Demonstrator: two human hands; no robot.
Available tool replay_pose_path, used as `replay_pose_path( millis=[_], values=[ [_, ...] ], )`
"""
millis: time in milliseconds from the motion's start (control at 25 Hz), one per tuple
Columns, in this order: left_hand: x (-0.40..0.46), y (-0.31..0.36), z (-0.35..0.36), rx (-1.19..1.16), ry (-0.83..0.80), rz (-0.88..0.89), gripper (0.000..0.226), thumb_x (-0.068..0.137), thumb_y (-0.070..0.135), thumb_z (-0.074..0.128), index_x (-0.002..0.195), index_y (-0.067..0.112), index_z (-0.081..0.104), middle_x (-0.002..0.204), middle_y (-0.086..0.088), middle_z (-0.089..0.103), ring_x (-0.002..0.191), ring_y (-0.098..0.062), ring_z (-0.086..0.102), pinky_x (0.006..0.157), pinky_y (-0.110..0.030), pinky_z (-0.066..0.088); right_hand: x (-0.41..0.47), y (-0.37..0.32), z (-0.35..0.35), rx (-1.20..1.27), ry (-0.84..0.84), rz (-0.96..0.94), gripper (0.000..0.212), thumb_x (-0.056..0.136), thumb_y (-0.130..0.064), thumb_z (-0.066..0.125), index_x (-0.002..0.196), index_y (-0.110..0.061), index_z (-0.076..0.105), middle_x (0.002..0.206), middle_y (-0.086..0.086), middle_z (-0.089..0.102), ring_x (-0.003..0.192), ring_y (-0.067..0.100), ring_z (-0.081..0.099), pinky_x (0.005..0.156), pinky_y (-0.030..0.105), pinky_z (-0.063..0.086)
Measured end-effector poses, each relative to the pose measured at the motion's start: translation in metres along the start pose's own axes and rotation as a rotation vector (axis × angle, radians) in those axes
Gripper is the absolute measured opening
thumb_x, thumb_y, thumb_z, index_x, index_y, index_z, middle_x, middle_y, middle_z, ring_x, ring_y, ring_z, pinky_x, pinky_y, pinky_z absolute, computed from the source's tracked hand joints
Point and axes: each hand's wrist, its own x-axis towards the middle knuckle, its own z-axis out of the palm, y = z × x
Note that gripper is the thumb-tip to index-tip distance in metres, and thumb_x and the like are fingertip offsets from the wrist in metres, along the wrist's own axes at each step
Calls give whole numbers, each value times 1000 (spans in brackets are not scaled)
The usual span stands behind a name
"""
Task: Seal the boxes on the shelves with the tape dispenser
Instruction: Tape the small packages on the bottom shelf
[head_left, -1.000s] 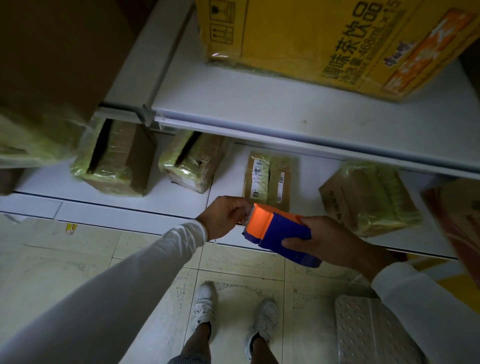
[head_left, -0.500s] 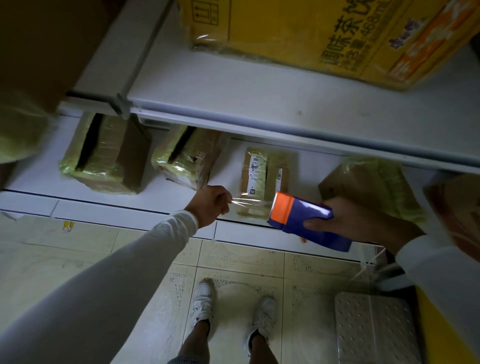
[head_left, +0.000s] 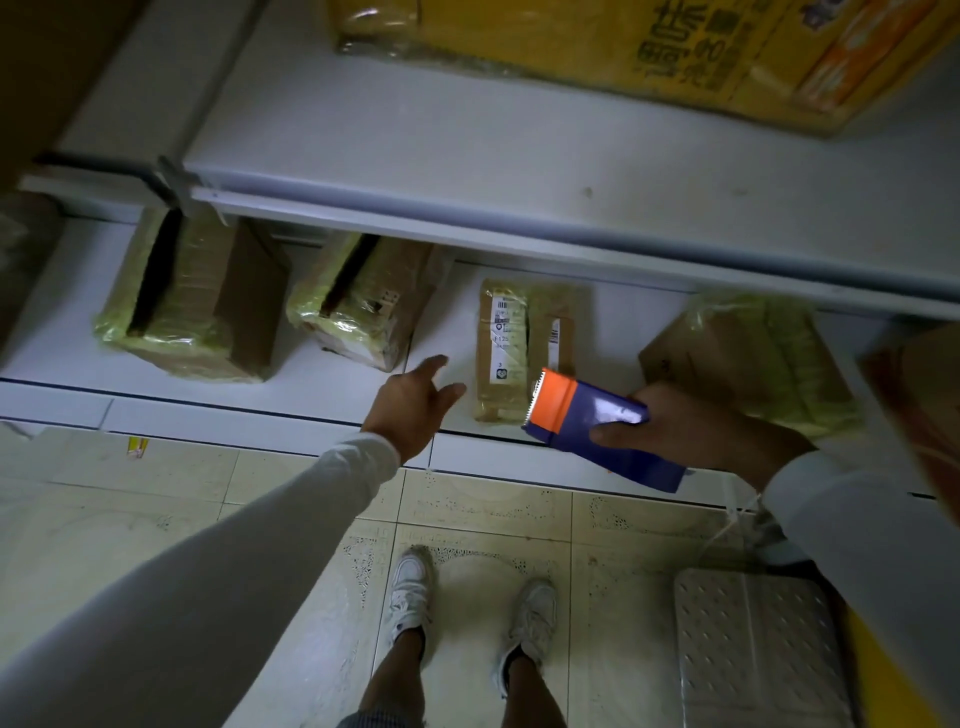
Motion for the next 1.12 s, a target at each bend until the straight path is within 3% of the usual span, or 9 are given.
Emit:
replay_pose_path(
  millis=[80, 200, 360, 480, 640, 720, 800, 920, 1120],
  values=[
    [-3, 5, 1, 25, -41, 254, 58, 94, 49, 45, 145, 24, 33, 82, -3, 70, 75, -21, 65, 78, -38, 54, 2, 2, 1, -14, -7, 9, 47, 83, -51, 70, 57, -22, 44, 35, -12, 45, 33, 3, 38, 45, 16, 30],
    [5, 12, 5, 165, -190, 324, 62, 96, 44, 44, 150, 34, 15, 106, -8, 70, 90, -28, 65, 85, -35, 51, 5, 2, 1, -22, -31, 17, 44, 83, -52, 69, 62, -19, 50, 37, -12, 48, 34, 2, 42, 42, 14, 32],
    [11, 10, 10, 253, -61, 454, 56, 99, 28, 46, 149, 27, 20, 91, -12, 71, 78, -32, 64, 73, -32, 45, 7, -2, 4, -32, -43, 9, 40, 84, -53, 67, 75, -15, 60, 45, -6, 54, 35, 0, 48, 39, 8, 34],
    [11, -5, -2, 322, -74, 450, 55, 99, 27, 45, 149, 27, 21, 88, -19, 69, 73, -36, 63, 67, -33, 45, 14, -13, 13, -68, -64, -20, 46, 82, -59, 66, 87, -14, 66, 68, 1, 67, 56, 11, 62, 54, 24, 48],
    [6, -11, -28, 528, 8, 305, 73, 90, 43, 57, 150, 27, 19, 115, -14, 63, 95, -33, 62, 79, -40, 52, 27, -32, 32, -84, -58, -82, 44, 83, -61, 63, 93, -18, 65, 82, 4, 71, 74, 21, 68, 73, 36, 56],
    [10, 0, -26, 559, 114, 365, 99, 74, 47, 73, 150, 18, 17, 132, -16, 48, 115, -34, 51, 95, -46, 45, 28, -33, 33, -80, -58, -72, 43, 82, -62, 64, 93, -21, 64, 83, 1, 71, 74, 18, 69, 72, 35, 56],
    [23, 13, -15, 534, -20, 510, 108, 73, 41, 77, 151, 12, 9, 152, -18, 27, 137, -36, 30, 111, -47, 28, 23, -29, 30, -88, -50, -50, 41, 82, -63, 64, 90, -22, 64, 78, -1, 70, 71, 16, 68, 66, 30, 54],
    [41, 12, -1, 613, -155, 623, 93, 86, 37, 64, 150, 9, 2, 158, -15, 4, 147, -30, 4, 119, -41, 9, 16, -24, 30, -90, -16, -41, 38, 83, -62, 63, 82, -24, 63, 72, -3, 68, 66, 13, 66, 61, 28, 50],
    [43, -2, 4, 586, -117, 649, 72, 91, 26, 58, 150, 26, 17, 158, -16, 7, 146, -33, 8, 116, -43, 15, 1, -20, 23, -110, 18, -80, 38, 86, -61, 60, 84, -23, 62, 68, -1, 67, 61, 14, 65, 58, 28, 49]
  ],
)
